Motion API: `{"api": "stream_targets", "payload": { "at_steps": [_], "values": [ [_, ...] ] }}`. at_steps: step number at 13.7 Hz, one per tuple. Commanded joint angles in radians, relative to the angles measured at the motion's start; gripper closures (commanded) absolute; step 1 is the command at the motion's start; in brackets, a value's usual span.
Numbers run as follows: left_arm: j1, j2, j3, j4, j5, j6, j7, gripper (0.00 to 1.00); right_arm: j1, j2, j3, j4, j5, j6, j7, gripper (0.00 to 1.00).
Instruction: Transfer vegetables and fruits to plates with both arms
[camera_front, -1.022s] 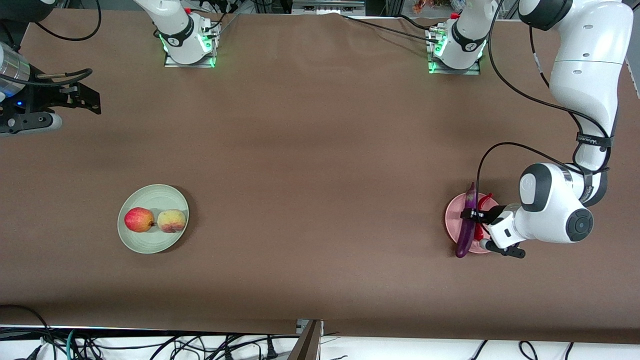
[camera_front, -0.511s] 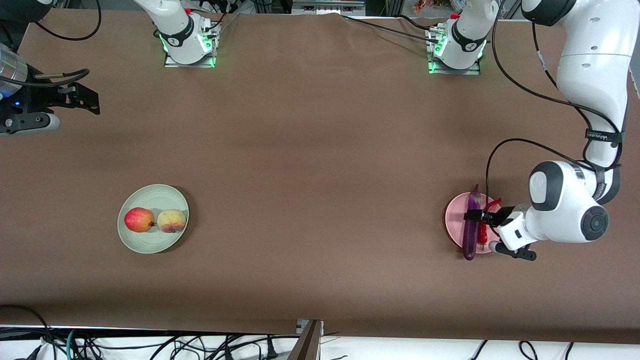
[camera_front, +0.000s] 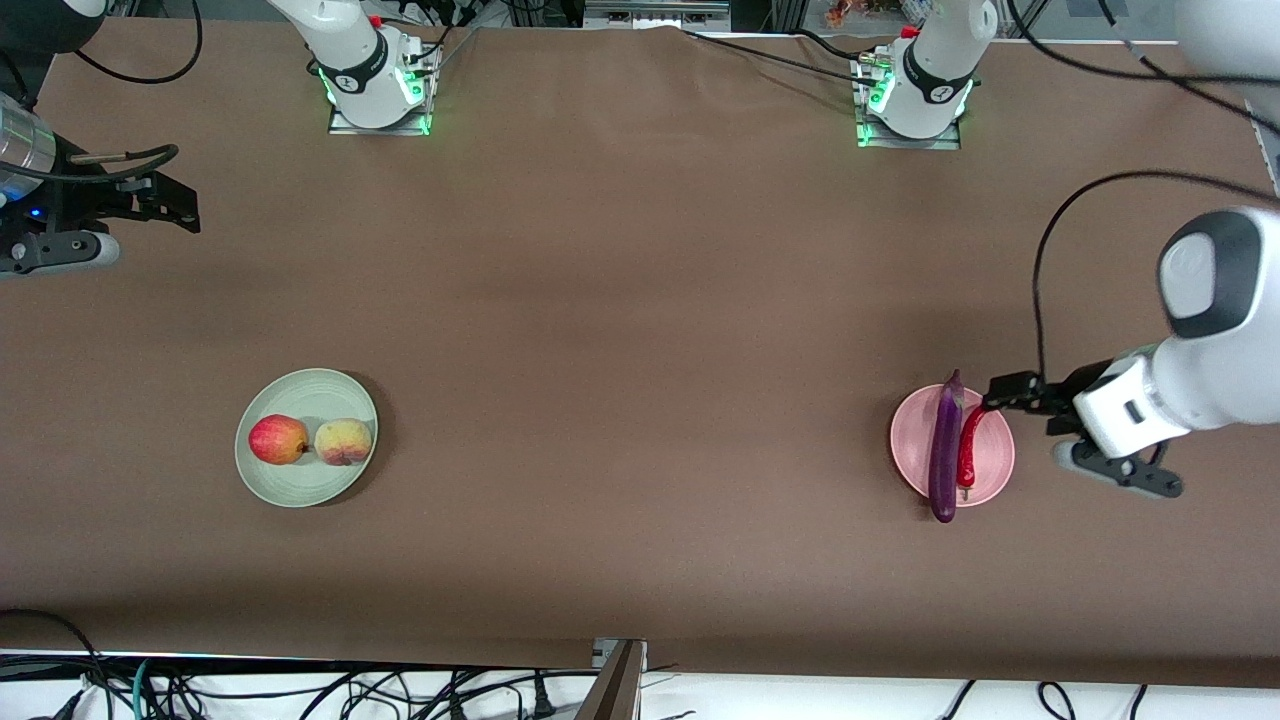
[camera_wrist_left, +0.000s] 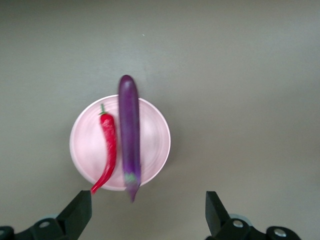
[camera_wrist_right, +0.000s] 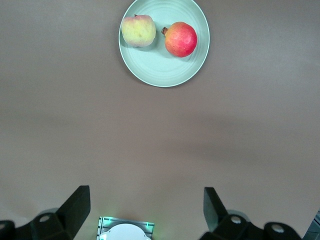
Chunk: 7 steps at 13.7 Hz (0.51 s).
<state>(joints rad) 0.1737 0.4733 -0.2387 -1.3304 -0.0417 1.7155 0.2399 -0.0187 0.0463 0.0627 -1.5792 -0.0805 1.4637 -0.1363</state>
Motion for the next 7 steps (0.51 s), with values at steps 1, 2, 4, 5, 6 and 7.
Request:
{"api": "stream_targets", "payload": {
  "at_steps": [1,2,4,5,6,7],
  "values": [
    [-0.022,-0.115,0.001,0.002,0.066,-0.095,0.002,0.00,-0.006,0.017,0.002,0.027,0.016,-0.008,0.001,0.00],
    [-0.022,-0.160,-0.001,-0.001,0.065,-0.150,-0.011,0.00,-0.006,0.017,0.002,0.028,0.015,-0.006,0.001,0.00],
    [-0.025,-0.226,-0.019,-0.010,0.066,-0.255,-0.104,0.00,-0.006,0.018,0.002,0.030,0.016,-0.006,0.001,0.00],
    [-0.028,-0.255,-0.022,-0.024,0.069,-0.266,-0.138,0.00,-0.006,0.017,0.002,0.030,0.016,-0.006,0.001,0.00],
    [-0.051,-0.289,-0.007,-0.059,0.075,-0.266,-0.157,0.00,-0.004,0.018,0.002,0.030,0.016,-0.006,0.000,0.00],
    [-0.110,-0.321,0.052,-0.099,0.077,-0.267,-0.172,0.00,-0.004,0.018,0.002,0.030,0.016,-0.006,0.000,0.00]
  ]
}}
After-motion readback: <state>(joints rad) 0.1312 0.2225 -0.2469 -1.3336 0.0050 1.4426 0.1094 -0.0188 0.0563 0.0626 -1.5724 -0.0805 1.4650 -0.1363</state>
